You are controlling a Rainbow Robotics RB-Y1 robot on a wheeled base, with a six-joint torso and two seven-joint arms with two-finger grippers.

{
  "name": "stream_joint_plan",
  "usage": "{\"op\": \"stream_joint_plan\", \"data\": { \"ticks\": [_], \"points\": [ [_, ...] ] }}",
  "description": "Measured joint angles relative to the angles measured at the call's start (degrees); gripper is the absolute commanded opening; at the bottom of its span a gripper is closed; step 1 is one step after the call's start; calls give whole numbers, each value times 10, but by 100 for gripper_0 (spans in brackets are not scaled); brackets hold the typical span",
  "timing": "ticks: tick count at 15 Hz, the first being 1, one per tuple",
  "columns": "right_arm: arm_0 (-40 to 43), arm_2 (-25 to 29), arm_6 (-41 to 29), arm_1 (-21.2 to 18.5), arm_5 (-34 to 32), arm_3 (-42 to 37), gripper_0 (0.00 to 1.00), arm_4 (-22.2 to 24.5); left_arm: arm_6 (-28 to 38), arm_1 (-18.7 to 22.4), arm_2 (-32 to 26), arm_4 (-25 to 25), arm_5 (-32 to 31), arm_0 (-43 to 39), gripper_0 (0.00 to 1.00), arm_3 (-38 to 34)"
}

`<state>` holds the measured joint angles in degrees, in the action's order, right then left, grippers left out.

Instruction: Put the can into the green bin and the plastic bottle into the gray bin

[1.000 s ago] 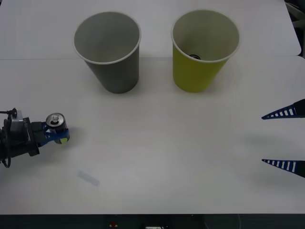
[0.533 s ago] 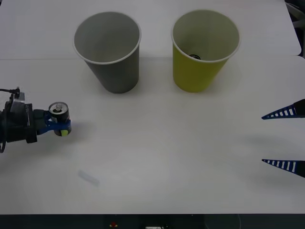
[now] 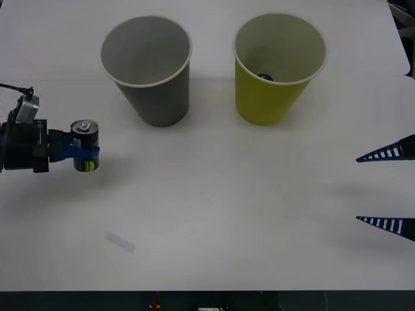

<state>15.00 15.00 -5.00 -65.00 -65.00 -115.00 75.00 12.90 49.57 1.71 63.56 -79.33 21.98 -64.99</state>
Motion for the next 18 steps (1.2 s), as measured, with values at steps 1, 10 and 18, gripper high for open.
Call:
{"op": "stream_joint_plan", "data": {
  "ticks": [1, 10, 18],
  "points": [
    [0, 0, 0, 0, 0, 0, 100, 0, 26, 0, -1, 2, 0, 0, 0, -15],
    [0, 0, 0, 0, 0, 0, 100, 0, 293, -1, -55, 99, -12, 4, 0, -208],
    [0, 0, 0, 0, 0, 0, 100, 0, 495, -42, -55, 188, -48, 112, 0, -307]
  ]
}}
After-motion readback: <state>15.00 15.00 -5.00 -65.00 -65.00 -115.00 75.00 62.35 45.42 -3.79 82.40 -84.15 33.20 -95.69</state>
